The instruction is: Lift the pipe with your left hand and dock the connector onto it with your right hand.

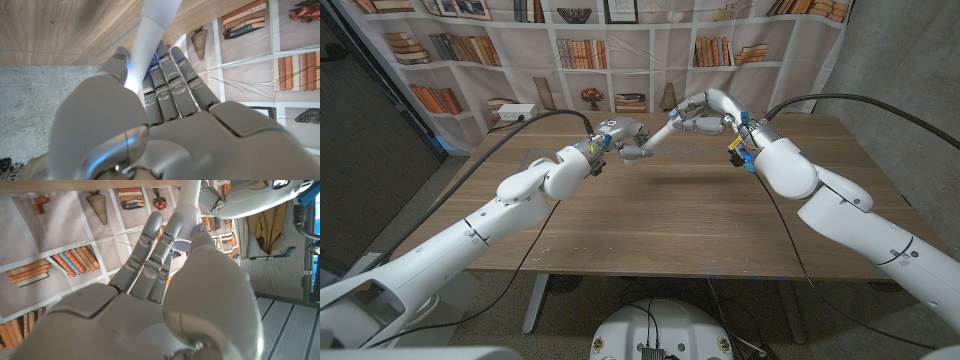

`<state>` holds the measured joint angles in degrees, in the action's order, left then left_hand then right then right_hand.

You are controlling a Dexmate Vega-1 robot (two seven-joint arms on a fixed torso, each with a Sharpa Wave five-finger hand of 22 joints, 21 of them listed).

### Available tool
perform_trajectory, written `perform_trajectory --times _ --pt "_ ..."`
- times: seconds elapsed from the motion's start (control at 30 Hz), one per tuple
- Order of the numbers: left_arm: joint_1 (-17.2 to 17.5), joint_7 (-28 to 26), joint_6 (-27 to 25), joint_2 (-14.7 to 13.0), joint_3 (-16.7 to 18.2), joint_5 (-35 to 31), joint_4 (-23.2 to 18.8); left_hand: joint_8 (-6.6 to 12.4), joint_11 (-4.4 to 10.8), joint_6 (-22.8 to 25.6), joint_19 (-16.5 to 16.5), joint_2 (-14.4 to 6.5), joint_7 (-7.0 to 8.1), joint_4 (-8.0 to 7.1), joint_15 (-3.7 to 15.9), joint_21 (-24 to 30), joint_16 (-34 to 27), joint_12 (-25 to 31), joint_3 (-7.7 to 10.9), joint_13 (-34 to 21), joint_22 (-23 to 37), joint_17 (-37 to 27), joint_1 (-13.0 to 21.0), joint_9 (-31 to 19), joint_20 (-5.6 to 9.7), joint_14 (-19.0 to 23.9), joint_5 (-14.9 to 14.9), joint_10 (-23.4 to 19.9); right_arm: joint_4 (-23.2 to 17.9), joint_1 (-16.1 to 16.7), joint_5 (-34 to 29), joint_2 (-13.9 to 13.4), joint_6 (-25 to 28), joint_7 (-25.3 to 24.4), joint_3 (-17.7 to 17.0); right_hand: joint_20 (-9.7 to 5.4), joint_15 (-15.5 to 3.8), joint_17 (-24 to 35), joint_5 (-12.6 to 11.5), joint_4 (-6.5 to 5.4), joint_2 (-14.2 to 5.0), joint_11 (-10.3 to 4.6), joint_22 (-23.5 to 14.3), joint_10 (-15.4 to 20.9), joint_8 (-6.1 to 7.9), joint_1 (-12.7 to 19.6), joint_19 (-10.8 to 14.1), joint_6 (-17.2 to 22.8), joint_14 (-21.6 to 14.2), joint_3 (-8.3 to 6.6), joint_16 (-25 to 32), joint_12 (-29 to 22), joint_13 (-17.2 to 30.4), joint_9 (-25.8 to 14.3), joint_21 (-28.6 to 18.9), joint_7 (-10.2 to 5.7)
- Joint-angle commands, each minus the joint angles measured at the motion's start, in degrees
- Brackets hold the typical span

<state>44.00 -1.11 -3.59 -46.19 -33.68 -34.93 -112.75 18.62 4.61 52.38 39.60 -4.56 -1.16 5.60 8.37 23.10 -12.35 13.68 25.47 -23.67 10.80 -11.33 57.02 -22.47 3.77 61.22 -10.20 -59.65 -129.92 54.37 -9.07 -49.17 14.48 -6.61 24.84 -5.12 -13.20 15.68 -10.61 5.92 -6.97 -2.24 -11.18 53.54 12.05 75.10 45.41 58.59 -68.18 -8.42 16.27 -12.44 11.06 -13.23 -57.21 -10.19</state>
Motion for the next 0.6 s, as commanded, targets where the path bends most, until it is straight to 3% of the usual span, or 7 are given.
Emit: perform_trajectory --times 0.03,0.23,0.6 --pt "-0.17 0.43 -0.3 0.18 -0.28 0.04 0.11 0.13 0.67 3.83 0.47 -3.53 -3.54 -2.88 0.21 0.36 -0.41 0.11 3.46 -0.26 0.11 -0.25 3.25 -0.28 2.04 0.17 -0.45 -0.64 -0.88 0.45 -0.36 -0.56 1.18 0.38 -0.18 -7.32 -0.1 0.15 0.28 -1.06 -1.08 -8.01 -0.04 9.35 0.07 -0.82 -0.32 -0.91 0.11 0.1 -0.5 -0.44 0.51 -0.87 -0.42 -0.86" --pt "-0.02 0.16 -0.25 0.17 -0.26 0.06 0.01 0.05 0.55 3.77 0.38 -3.54 -3.43 -2.9 0.09 0.36 -0.33 0.08 3.51 -0.37 0.11 -0.27 3.25 -0.35 1.9 -0.05 -0.45 -0.65 -0.8 0.74 0.13 -1.3 -0.08 0.92 -0.53 -7.42 0.07 0.17 0.41 -2.01 0.39 -8.09 0.05 8.33 -0.09 -3.81 -1.55 -1.77 1.01 1.54 -1.19 -0.14 0.59 -0.96 -0.65 -1.04" --pt "0.28 -0.19 -0.15 0.26 -0.27 0.25 -0.02 -0.04 0.58 4.05 0.21 -3.53 -3.36 -2.95 0.04 0.36 -0.32 -0.03 3.57 -0.57 0.12 -0.29 3.22 -0.3 1.78 -0.12 -0.43 -0.57 -2.35 1.1 -2.02 -1.79 1.72 0.77 -0.11 -7.33 0.27 0.67 -0.02 -1.94 1.64 -8.94 0.39 6.03 -0.02 -6.74 -2.94 -2.85 2.74 3.24 -2.35 -0.35 1.11 -1.13 -1.36 -1.96"
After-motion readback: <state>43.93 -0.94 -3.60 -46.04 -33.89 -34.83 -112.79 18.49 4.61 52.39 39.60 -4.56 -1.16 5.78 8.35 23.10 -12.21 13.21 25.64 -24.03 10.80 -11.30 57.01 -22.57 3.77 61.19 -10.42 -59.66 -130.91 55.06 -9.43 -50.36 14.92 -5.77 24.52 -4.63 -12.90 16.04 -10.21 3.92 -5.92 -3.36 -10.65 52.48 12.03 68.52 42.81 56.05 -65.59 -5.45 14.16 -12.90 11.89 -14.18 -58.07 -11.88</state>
